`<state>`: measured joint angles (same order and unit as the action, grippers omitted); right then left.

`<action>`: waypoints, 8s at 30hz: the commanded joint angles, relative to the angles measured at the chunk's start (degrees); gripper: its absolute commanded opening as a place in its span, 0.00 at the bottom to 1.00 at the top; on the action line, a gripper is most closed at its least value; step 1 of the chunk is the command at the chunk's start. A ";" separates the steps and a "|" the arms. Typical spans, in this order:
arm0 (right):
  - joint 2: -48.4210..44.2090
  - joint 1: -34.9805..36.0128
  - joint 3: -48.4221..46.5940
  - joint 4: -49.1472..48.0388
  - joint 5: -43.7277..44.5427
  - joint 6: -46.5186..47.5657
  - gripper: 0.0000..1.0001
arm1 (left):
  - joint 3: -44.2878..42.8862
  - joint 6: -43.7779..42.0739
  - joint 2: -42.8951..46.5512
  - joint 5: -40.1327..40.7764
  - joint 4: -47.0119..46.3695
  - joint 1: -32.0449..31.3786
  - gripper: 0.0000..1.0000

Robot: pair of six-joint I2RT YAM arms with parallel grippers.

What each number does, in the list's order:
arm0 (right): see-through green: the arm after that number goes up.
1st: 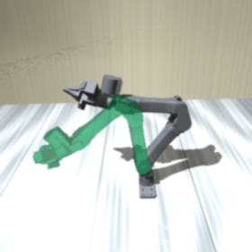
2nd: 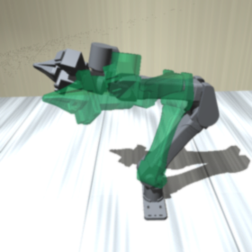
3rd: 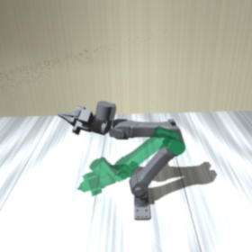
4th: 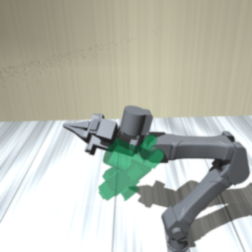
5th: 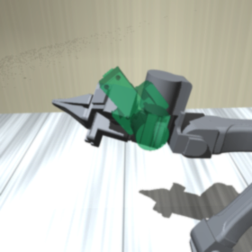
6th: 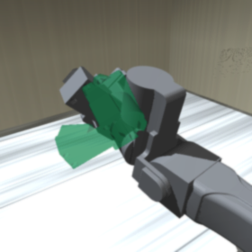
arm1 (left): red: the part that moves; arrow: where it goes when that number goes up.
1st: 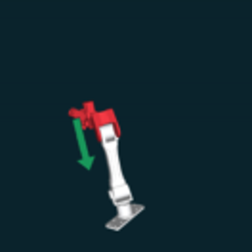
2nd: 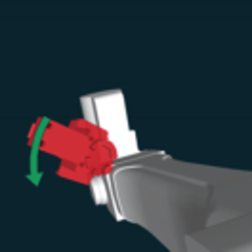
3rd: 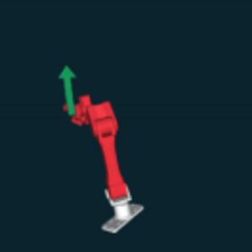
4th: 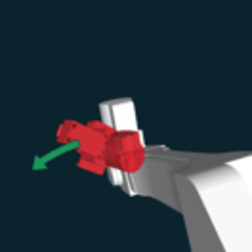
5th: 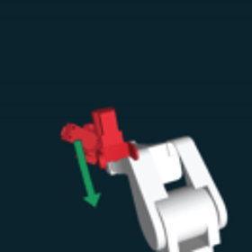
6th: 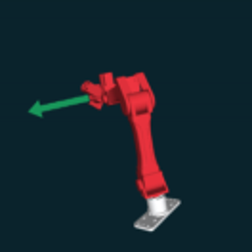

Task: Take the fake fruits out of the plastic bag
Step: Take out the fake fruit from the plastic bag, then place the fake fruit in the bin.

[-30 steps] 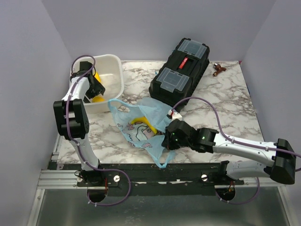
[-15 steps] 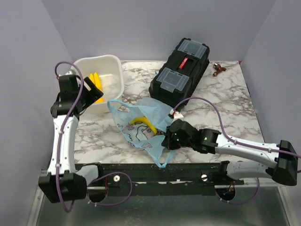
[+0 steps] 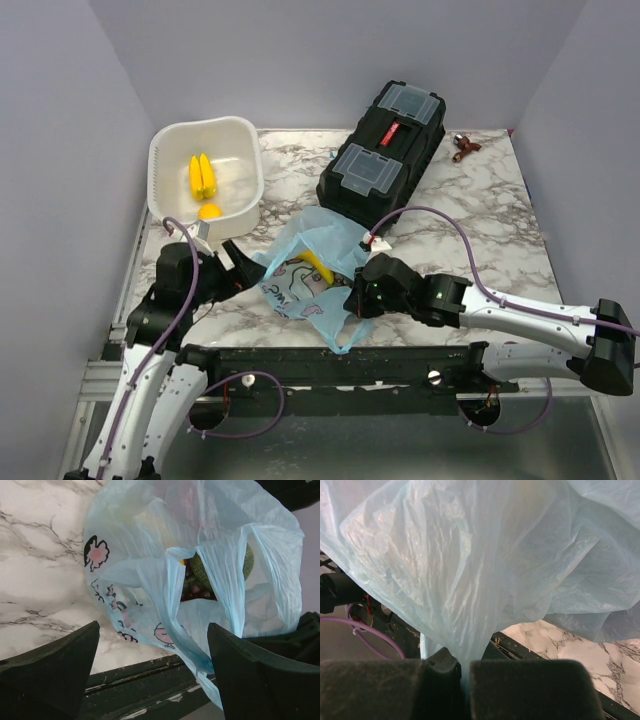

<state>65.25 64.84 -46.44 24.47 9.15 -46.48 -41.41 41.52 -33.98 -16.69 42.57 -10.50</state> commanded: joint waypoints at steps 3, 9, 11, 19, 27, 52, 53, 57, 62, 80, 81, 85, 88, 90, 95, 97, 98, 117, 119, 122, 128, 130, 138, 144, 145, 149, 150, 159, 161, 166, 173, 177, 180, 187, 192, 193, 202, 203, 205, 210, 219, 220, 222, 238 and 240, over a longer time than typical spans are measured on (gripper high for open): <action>0.07 0.37 1.22 -1.91 -0.44 -0.44 0.02 | 6.55 11.13 12.05 -5.43 -2.21 -2.56 0.86; 0.48 0.37 1.02 -1.92 -0.36 -0.20 0.02 | 8.34 13.24 13.43 -4.12 -5.34 -8.28 0.84; 0.51 0.33 0.99 -1.97 -0.43 -0.28 0.02 | 8.62 13.83 13.09 -3.45 -5.63 -10.32 0.82; -0.81 0.37 0.78 -0.97 -0.24 -0.50 0.02 | -7.10 7.09 13.44 4.33 4.65 -12.09 0.91; -0.58 0.32 0.27 -0.45 0.58 -0.24 0.02 | -9.39 11.28 8.02 -11.68 -2.38 -12.60 0.91; -3.97 0.36 2.65 0.64 1.29 -1.51 0.02 | 13.04 36.41 -17.70 28.47 -40.41 -37.65 0.67; -4.18 0.38 2.75 0.82 1.47 -1.51 0.02 | 13.41 37.15 -18.84 29.88 -41.70 -37.96 0.65; -3.97 0.33 2.57 0.85 1.98 -1.33 0.02 | 15.84 42.41 -23.55 34.16 -45.11 -38.58 0.60; -2.70 0.36 2.23 -0.06 1.02 -1.00 0.02 | 18.21 44.55 -29.53 37.45 -53.23 -39.75 0.61; -4.10 0.32 3.37 1.07 0.69 -1.19 0.02 | 11.83 44.72 -50.70 36.91 -63.00 -39.77 0.55; -4.19 0.32 3.36 1.24 0.66 -1.21 0.02 | 11.71 44.76 -51.18 36.81 -63.39 -39.77 0.55; -4.35 0.32 3.43 1.46 1.03 -1.23 0.02 | 11.01 44.53 -53.26 36.64 -64.62 -39.77 0.48; -4.24 0.36 3.29 1.44 0.84 -1.25 0.02 | 10.29 43.93 -54.54 36.21 -64.54 -39.68 0.42; -4.22 0.30 3.11 1.41 0.78 -1.23 0.02 | 10.13 43.91 -55.04 35.52 -64.45 -39.43 0.35; -4.52 0.38 3.10 1.46 0.91 -1.32 0.02 | 10.89 42.28 -53.90 32.99 -65.20 -38.34 0.14; -4.61 0.37 3.08 1.55 0.96 -1.32 0.02 | 11.10 40.00 -51.94 31.85 -64.77 -37.72 0.09; -4.75 0.30 3.10 1.62 1.04 -1.26 0.02 | 11.11 38.32 -50.29 31.15 -63.86 -37.30 0.06; -5.74 0.36 4.25 2.22 2.63 -2.25 0.02 | 23.01 31.82 -22.16 -4.39 -67.35 -31.98 0.00; -5.42 0.31 4.25 1.90 2.43 -2.25 0.02 | 22.16 30.11 -18.78 -6.29 -63.10 -32.57 0.00; -4.52 0.35 4.00 1.64 2.12 -1.98 0.02 | 20.96 26.76 -13.67 -8.09 -55.75 -33.58 0.00; -3.93 0.31 2.58 2.76 2.87 -0.49 0.02 | 20.28 21.31 -5.40 -13.61 -43.01 -34.46 0.00; -4.30 0.37 2.74 2.78 3.72 -1.68 0.02 | 19.41 18.56 -3.29 -15.21 -37.37 -34.57 0.00; -5.54 0.38 3.60 1.93 4.21 -2.09 0.02 | 13.65 11.17 3.90 -20.17 -22.44 -34.75 0.00; -5.84 0.35 3.11 3.21 4.16 -2.25 0.02 | 7.78 9.95 7.94 -23.01 -21.09 -34.71 0.00; -6.07 0.36 3.58 3.01 4.64 -2.02 0.02 | 6.41 9.43 8.25 -23.92 -21.53 -34.71 0.00; -6.23 0.35 3.69 3.66 5.09 -1.75 0.02 | -0.80 5.64 8.66 -26.33 -20.53 -34.75 0.00; -6.17 0.37 3.44 3.89 4.96 -1.70 0.02 | -3.25 4.81 8.77 -26.50 -19.83 -34.69 0.00; -5.15 0.33 2.38 3.73 5.58 -0.08 0.02 | -29.71 -4.79 1.05 21.56 14.54 -34.72 0.00; -4.49 0.38 2.40 3.01 5.47 0.48 0.02 | -32.30 -4.36 -1.55 33.98 19.65 -34.74 0.00; -2.53 0.37 1.19 3.82 5.65 1.99 0.02 | -32.66 -5.19 -2.57 51.22 18.20 -34.41 0.00; -1.39 0.29 1.12 3.04 5.45 2.37 0.02 | -28.69 -16.76 -5.39 52.50 -1.61 -27.32 0.00; -0.84 0.35 1.13 2.71 4.90 1.75 0.02 | -30.19 -15.23 -11.62 47.27 -2.30 -18.33 0.00; -0.92 0.37 1.77 2.08 4.74 1.63 0.02 | -30.31 -11.77 -14.98 40.15 -3.53 -10.97 0.00; -0.48 0.33 1.62 2.51 5.06 2.51 0.02 | -31.02 -4.23 -23.47 19.91 -8.63 3.54 0.00; -0.47 0.37 1.74 2.34 5.11 2.45 0.02 | -36.01 -3.75 -35.46 5.91 -7.20 13.15 0.00; -0.65 0.38 1.93 2.26 5.13 2.43 0.02 | -37.61 -4.25 -38.72 3.80 -6.36 14.31 0.00; -1.09 0.25 2.84 1.80 4.91 2.84 0.02 | -61.78 -18.73 -68.59 -4.82 8.52 15.34 0.00; -1.09 0.24 2.76 1.96 5.00 2.94 0.02 | -62.84 -19.73 -69.64 -3.31 8.39 15.03 0.00; -1.08 0.24 2.59 2.06 4.92 3.03 0.02 | -66.24 -21.19 -72.82 -1.12 9.92 14.81 0.00; -1.01 0.29 2.23 2.68 5.27 3.09 0.02 | -76.23 -26.69 -82.66 2.96 17.33 13.90 0.00; 0.62 0.22 0.62 3.99 5.35 3.23 0.02 | -80.06 -29.04 -91.06 0.00 18.65 12.63 0.00; 0.79 0.29 0.48 4.12 5.44 3.23 0.02 | -79.94 -28.97 -91.43 -0.30 18.34 12.53 0.00; 0.75 0.26 0.45 4.10 5.61 3.19 0.02 | -79.77 -28.47 -92.40 -0.32 18.20 12.25 0.02; 5.31 0.26 -1.47 2.69 3.98 2.84 0.02 | -81.46 -27.81 -99.09 -1.97 20.52 11.28 0.38; 5.37 0.22 -1.64 2.78 3.94 2.83 0.02 | -81.66 -27.81 -99.09 -1.65 20.90 11.34 0.42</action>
<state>70.02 64.84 -45.93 27.16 13.04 -43.86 -121.19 13.93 -132.88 -17.80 61.95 0.97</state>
